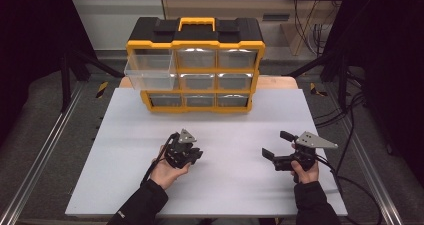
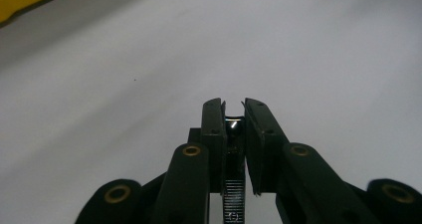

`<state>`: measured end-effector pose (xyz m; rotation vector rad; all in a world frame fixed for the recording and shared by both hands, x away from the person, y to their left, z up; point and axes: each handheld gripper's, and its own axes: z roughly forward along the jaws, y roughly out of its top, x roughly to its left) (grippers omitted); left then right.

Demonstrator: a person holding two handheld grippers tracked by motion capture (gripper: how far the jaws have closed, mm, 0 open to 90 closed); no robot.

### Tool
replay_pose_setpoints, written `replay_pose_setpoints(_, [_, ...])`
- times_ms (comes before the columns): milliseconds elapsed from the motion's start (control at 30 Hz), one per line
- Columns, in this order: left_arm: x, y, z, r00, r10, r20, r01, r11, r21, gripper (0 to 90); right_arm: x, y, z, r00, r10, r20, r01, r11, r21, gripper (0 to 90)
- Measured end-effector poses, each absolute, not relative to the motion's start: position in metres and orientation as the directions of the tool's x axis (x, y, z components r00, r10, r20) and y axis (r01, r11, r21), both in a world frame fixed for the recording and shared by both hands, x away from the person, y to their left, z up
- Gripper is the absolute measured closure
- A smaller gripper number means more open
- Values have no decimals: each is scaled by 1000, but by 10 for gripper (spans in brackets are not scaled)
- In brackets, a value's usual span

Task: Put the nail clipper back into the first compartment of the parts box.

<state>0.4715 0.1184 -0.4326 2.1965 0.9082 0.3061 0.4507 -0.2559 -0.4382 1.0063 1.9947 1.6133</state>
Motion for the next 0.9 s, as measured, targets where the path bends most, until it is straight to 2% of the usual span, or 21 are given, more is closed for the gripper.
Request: replay_pose_setpoints(900, [460, 160, -378, 698, 711, -84, 466, -362, 807, 789, 452, -257, -440, -657, 738, 150, 305, 79, 949, 5])
